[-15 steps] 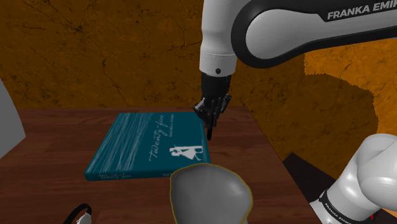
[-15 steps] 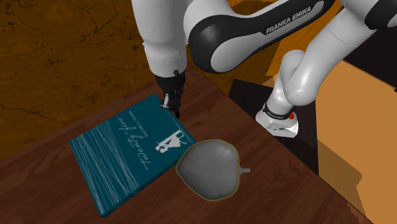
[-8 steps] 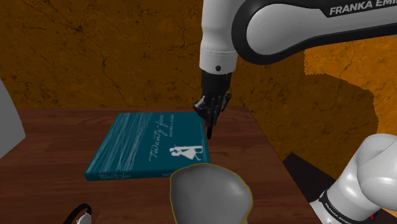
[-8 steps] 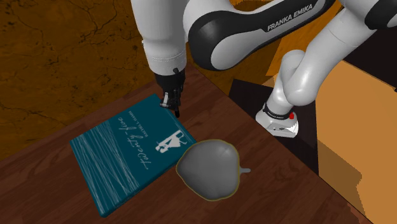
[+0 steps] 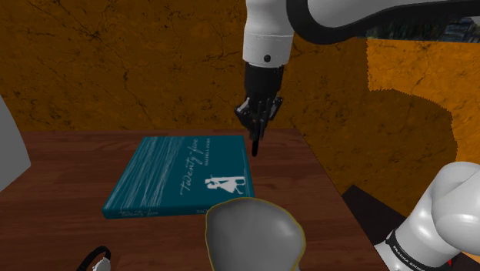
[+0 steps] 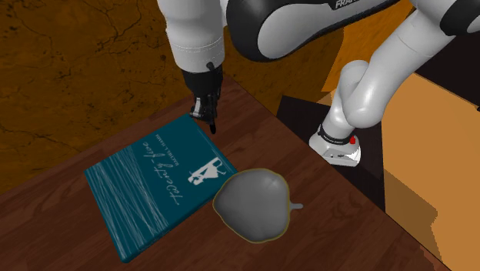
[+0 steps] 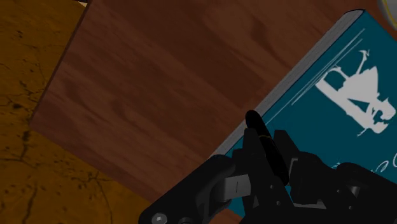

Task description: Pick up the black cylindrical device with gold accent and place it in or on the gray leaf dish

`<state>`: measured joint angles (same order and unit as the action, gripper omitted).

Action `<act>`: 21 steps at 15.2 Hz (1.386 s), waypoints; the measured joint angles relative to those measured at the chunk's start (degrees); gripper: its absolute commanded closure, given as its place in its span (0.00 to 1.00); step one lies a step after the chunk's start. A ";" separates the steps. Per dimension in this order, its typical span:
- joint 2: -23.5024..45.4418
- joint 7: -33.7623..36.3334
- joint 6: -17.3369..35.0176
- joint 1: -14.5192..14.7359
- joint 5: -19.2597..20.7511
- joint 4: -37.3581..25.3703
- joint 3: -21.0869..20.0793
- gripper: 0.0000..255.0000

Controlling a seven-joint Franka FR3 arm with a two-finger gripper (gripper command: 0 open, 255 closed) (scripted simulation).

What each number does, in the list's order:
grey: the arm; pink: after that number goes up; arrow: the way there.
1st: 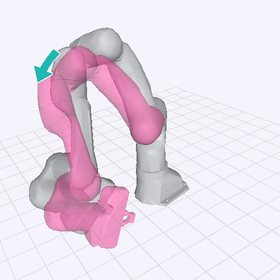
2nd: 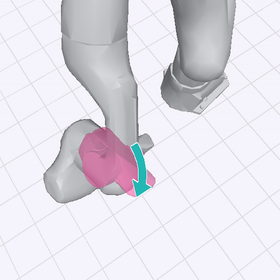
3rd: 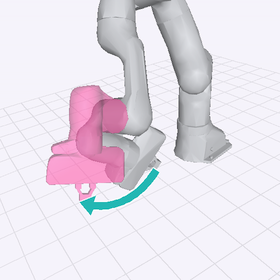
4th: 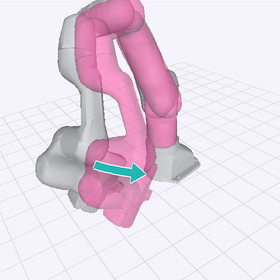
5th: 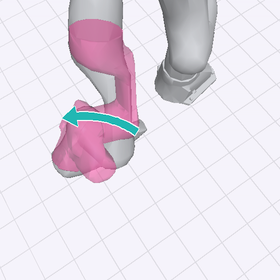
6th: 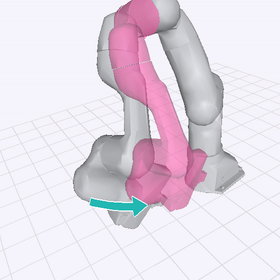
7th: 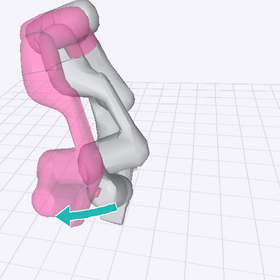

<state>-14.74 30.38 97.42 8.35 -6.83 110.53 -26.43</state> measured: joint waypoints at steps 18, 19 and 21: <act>1.23 6.21 -11.41 1.68 -0.07 -12.96 -3.18 1.00; 1.22 7.47 -11.41 2.12 -0.24 -13.04 -3.99 1.00; 1.10 10.10 -11.96 3.05 -0.62 -13.73 -5.63 1.00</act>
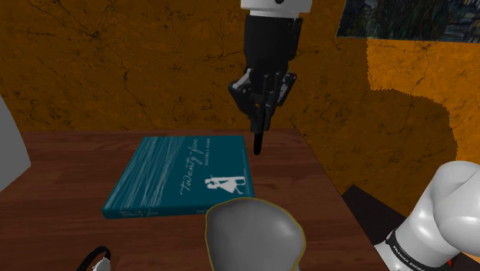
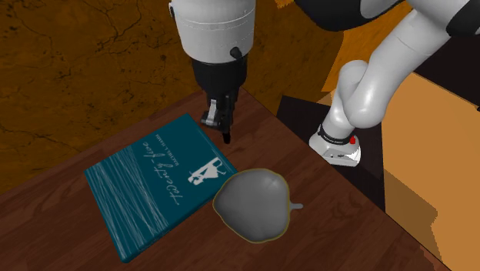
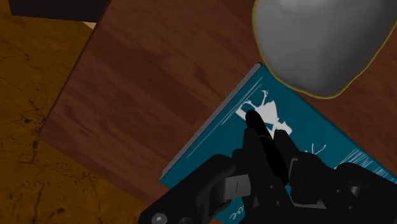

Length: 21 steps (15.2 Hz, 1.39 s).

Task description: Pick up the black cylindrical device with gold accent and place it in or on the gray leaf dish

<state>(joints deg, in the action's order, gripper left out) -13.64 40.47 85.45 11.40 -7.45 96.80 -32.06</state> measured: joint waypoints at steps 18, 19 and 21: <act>-0.20 13.63 4.00 4.83 -1.83 2.87 -9.31 1.00; -0.64 13.34 4.83 4.89 -2.09 4.08 -9.16 1.00; -1.14 13.07 6.45 5.01 -2.40 6.12 -9.11 1.00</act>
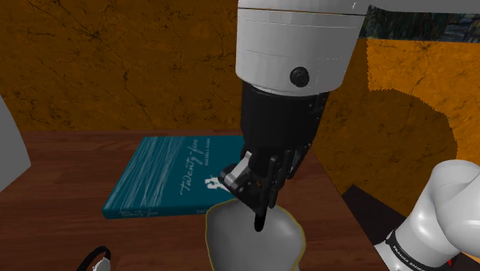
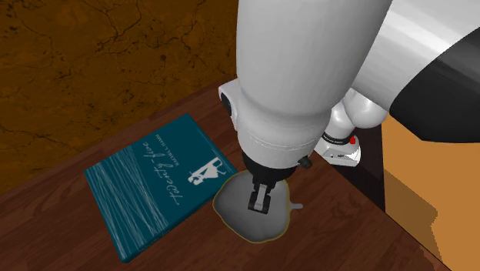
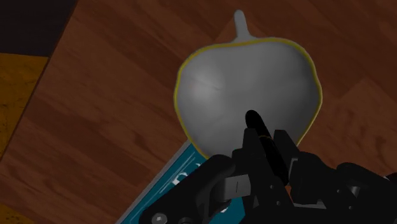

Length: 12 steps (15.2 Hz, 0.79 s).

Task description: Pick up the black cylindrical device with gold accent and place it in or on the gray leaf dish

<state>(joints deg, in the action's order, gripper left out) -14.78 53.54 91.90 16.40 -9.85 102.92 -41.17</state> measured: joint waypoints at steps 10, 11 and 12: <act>-0.96 -0.58 4.58 0.32 -0.70 5.37 -0.09 1.00; -0.95 -0.58 4.60 0.32 -0.70 5.38 -0.10 1.00; -0.95 -0.57 4.61 0.32 -0.70 5.38 -0.10 0.00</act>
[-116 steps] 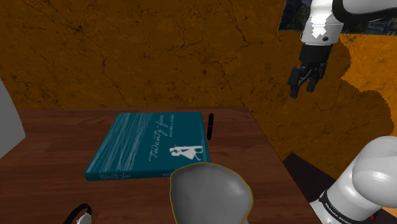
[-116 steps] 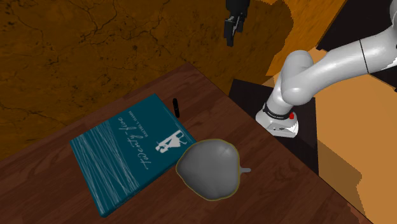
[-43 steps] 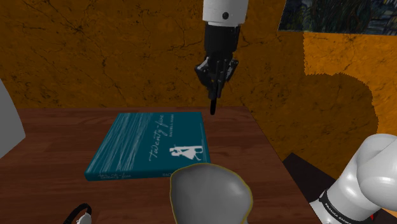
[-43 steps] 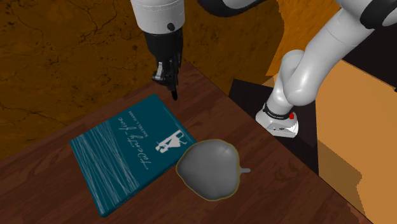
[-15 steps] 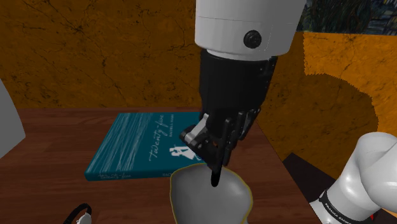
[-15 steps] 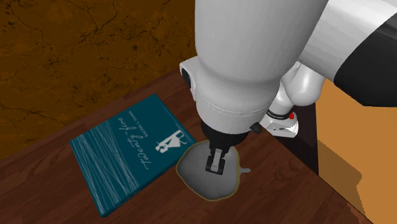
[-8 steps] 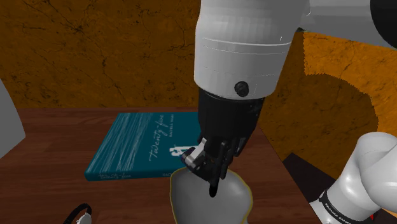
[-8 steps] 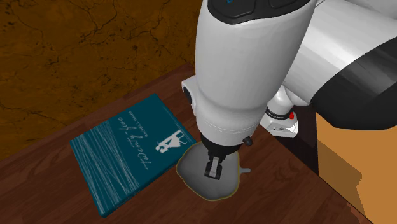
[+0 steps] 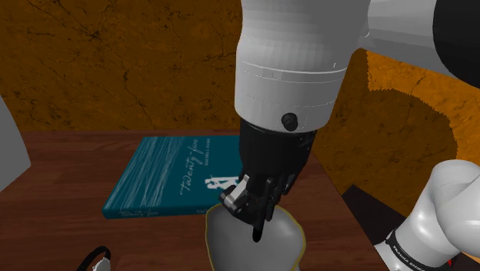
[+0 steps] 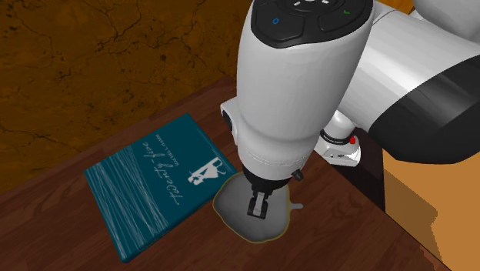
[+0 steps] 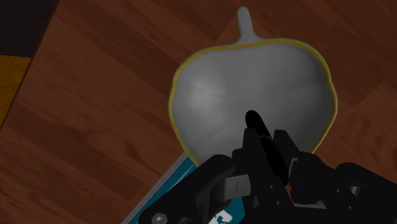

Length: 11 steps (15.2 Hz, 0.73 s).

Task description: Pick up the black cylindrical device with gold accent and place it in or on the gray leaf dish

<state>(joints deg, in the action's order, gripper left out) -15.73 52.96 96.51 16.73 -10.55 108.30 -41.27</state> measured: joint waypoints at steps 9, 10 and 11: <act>0.34 0.11 -3.84 -0.25 0.34 -4.17 0.40 0.00; 0.88 0.52 -5.64 -0.36 0.68 -6.45 0.28 0.00; 1.53 0.87 -6.45 -0.46 1.07 -7.80 0.06 0.00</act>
<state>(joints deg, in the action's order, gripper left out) -14.20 53.83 90.06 16.26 -9.47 100.51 -41.21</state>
